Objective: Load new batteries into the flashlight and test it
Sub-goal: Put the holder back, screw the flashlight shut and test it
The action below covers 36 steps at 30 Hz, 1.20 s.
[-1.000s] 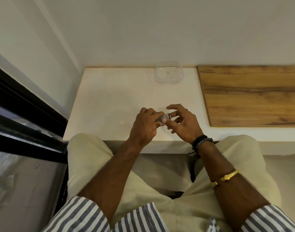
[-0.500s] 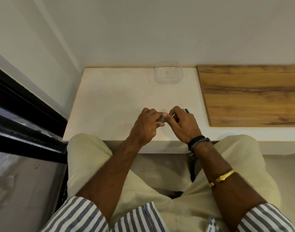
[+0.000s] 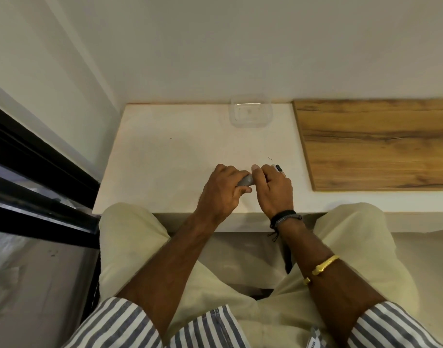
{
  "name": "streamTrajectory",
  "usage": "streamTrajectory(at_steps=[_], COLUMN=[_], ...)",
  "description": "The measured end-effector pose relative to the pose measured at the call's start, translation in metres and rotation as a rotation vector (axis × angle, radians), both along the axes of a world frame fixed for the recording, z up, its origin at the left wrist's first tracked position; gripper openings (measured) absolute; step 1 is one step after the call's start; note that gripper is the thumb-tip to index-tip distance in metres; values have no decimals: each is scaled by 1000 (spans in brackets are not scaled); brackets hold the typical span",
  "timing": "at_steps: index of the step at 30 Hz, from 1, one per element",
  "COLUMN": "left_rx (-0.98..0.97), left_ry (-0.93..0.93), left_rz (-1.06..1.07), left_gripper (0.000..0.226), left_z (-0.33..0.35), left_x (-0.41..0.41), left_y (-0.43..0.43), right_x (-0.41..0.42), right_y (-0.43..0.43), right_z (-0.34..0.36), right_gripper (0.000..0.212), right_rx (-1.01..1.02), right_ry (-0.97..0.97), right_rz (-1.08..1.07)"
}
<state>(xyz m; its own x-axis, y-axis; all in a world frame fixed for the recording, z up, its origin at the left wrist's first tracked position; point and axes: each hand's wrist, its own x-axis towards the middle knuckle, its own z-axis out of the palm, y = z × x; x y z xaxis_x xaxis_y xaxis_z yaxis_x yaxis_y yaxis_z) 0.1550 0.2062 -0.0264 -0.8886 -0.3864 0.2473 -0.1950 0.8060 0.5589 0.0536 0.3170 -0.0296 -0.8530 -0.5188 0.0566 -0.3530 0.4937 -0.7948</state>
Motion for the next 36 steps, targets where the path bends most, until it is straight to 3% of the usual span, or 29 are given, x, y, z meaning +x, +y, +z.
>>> streamTrajectory(at_steps=[3, 7, 11, 12, 15, 17, 20, 25, 36], left_rx=[55, 204, 403, 545, 1280, 1640, 1837, 1893, 1922], left_ry=[90, 82, 198, 223, 285, 362, 440, 439, 425], left_rz=[95, 188, 245, 287, 388, 387, 335, 326, 296], left_gripper=[30, 43, 39, 39, 66, 85, 101, 109, 112], left_z=[-1, -1, 6, 8, 15, 14, 12, 15, 16], left_x=[1, 1, 0, -2, -3, 0, 4, 3, 1], left_y=[-1, -3, -7, -7, -10, -15, -15, -10, -14], right_x=[9, 16, 12, 8, -5, -9, -9, -7, -4], right_y=[-1, -8, -12, -12, -12, -11, -10, -12, -10], right_z=[3, 6, 10, 11, 16, 18, 22, 32, 36], right_gripper=[30, 25, 22, 23, 26, 27, 19, 15, 17], right_rx=[-251, -483, -806, -882, -1068, -1170, -1279, -1390, -1351], right_ry=[-360, -671, -1105, -1211, -1409, -1459, -1491, -1500, -1462], right_rz=[13, 26, -135, -183, -295, -301, -248, -197, -135])
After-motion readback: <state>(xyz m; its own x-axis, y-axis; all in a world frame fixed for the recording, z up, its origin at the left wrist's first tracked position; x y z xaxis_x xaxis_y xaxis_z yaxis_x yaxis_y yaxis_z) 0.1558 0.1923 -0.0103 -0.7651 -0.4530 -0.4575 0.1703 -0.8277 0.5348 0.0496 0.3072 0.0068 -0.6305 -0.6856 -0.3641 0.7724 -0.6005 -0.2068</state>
